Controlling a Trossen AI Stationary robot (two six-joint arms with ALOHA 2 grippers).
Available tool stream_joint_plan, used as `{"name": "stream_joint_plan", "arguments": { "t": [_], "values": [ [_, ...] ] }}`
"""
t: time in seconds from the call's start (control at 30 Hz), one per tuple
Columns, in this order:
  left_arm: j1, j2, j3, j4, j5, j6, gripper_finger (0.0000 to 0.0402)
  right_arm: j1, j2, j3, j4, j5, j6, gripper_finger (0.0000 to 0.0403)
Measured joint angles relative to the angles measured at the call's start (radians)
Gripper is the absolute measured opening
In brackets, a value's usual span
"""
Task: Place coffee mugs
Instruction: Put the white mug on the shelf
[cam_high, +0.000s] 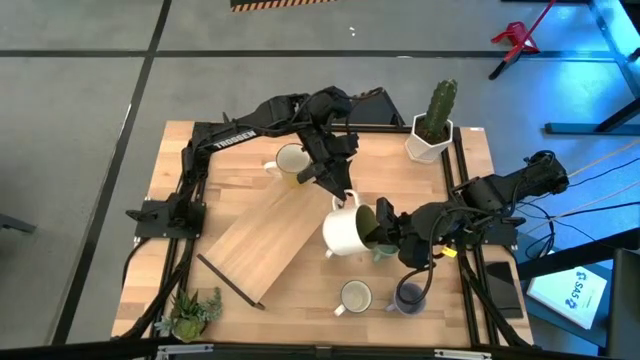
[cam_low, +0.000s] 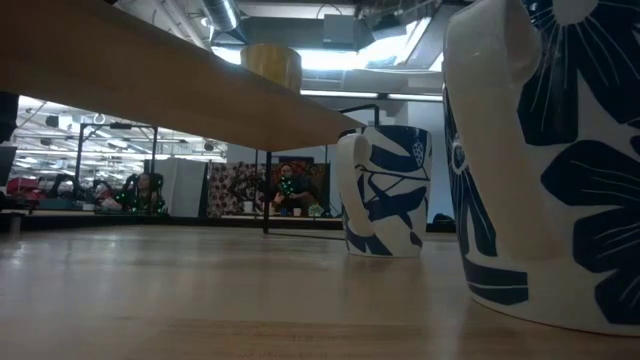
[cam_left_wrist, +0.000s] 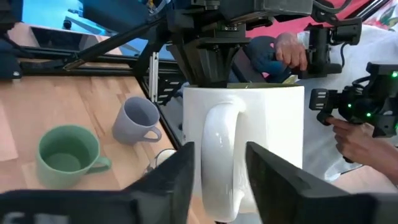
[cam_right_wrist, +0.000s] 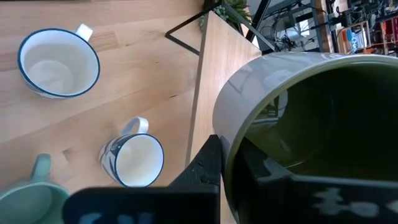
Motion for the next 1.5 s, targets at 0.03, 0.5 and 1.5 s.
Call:
{"name": "stream_joint_plan", "arguments": {
  "t": [0.03,0.5,1.5],
  "values": [
    [0.000,0.000,0.000,0.000,0.000,0.007,0.0114,0.000,0.000,0.000,0.000,-0.005,0.000,0.0000],
    [-0.029,-0.002,-0.022,0.010,-0.023,0.019,0.0054,0.001,0.000,0.000,-0.003,-0.013,-0.007,0.0009],
    [-0.004,-0.012,-0.023,-0.013,-0.089,0.009,0.0053,0.000,-0.010,0.001,-0.005,0.096,0.117,0.0195]
  ]
}}
